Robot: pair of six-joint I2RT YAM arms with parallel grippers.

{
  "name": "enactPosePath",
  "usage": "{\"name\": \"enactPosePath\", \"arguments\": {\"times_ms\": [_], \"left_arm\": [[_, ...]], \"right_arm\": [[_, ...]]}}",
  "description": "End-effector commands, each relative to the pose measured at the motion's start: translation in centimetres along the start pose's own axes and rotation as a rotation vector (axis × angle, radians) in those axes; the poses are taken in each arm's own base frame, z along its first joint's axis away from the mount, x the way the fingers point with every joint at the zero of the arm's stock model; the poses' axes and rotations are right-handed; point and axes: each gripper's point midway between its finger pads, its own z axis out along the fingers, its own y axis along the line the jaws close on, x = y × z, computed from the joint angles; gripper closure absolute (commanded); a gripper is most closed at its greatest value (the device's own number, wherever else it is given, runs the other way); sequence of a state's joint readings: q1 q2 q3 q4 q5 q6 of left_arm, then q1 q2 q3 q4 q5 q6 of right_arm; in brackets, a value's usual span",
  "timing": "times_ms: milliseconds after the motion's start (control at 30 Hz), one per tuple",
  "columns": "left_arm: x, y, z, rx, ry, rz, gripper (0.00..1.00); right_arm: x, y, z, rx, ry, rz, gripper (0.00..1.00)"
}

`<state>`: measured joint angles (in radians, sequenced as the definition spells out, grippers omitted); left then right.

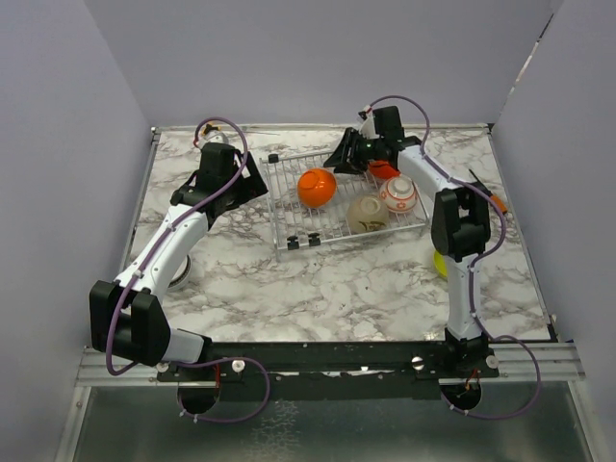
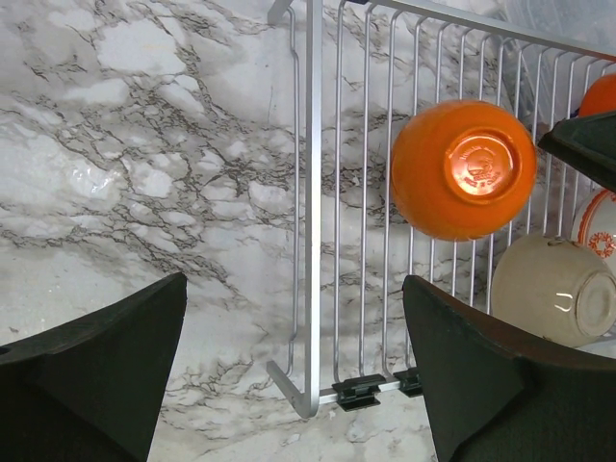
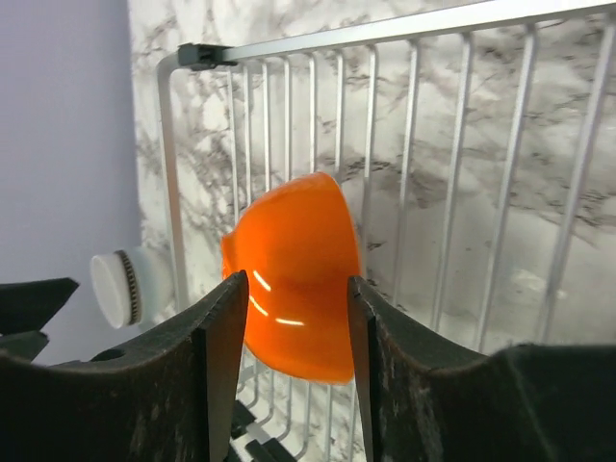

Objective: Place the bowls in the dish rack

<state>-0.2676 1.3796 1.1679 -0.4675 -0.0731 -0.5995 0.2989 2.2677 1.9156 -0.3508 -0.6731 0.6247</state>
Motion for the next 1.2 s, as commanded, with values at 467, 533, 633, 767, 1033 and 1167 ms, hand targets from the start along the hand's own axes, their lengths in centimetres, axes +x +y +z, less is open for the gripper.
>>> {"name": "enactPosePath", "arguments": {"times_ms": [467, 533, 633, 767, 1033, 1167], "left_arm": [[-1.0, 1.1, -0.6, -0.051, -0.032, 0.017, 0.06], [-1.1, 1.0, -0.6, -0.049, -0.033, 0.016, 0.06], [-1.1, 1.0, -0.6, -0.048, -0.031, 0.017, 0.06], [-0.8, 1.1, -0.4, -0.048, -0.021, 0.014, 0.06], [-0.5, 1.1, -0.2, -0.05, -0.011, 0.01, 0.06], [-0.5, 1.0, -0.1, -0.047, -0.007, 0.009, 0.06]], "right_arm": [[-1.7, 3.2, -4.3, 0.337, -0.215, -0.401, 0.13], [-1.0, 3.8, -3.7, 0.378, -0.233, -0.478, 0.06], [0.2, 4.0, -2.2, 0.438, -0.214, -0.567, 0.03], [1.4, 2.3, -0.8, 0.571, -0.172, -0.628, 0.02], [1.7, -1.1, -0.1, 0.731, -0.156, -0.673, 0.02], [2.0, -2.5, 0.2, 0.784, -0.133, -0.651, 0.09]]}}
